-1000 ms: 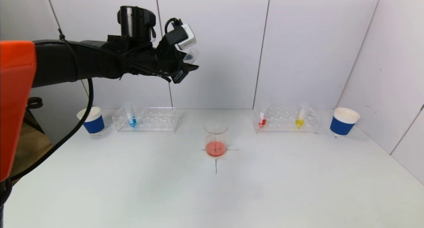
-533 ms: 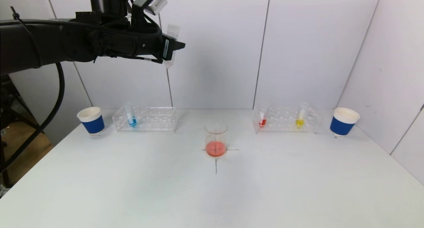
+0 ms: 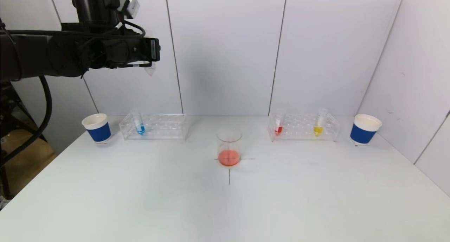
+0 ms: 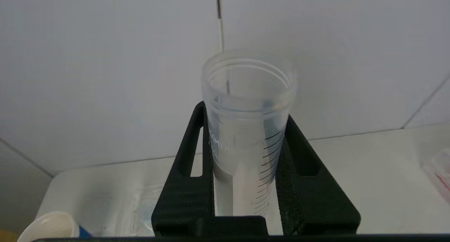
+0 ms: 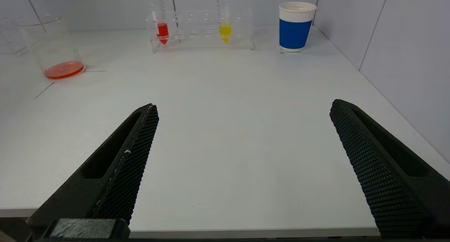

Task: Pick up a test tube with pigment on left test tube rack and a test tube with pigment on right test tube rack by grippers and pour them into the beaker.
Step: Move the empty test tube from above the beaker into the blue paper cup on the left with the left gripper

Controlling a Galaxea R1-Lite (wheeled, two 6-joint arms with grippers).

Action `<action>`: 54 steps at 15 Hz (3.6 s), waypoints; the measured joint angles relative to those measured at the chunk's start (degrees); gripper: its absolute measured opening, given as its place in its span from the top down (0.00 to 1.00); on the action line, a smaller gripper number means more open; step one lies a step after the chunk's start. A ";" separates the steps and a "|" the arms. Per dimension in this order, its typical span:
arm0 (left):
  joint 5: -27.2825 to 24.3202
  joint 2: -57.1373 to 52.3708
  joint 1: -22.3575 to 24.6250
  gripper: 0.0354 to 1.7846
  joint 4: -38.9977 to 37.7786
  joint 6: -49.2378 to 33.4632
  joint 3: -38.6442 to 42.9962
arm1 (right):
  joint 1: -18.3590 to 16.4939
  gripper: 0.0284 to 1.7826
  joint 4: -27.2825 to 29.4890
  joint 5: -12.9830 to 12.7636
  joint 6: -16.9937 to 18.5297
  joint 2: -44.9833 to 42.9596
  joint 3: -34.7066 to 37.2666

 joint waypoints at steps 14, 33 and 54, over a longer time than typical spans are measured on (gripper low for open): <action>7.94 2.69 16.49 0.74 -23.26 -2.85 13.53 | -0.02 0.00 0.02 0.00 0.00 0.00 0.00; 9.85 19.68 24.43 0.74 -43.50 -2.33 20.32 | 0.00 0.01 0.00 0.00 0.00 0.00 0.00; 9.81 22.21 24.60 0.74 -50.05 -2.06 26.99 | 0.00 0.01 0.00 0.01 0.00 0.00 0.00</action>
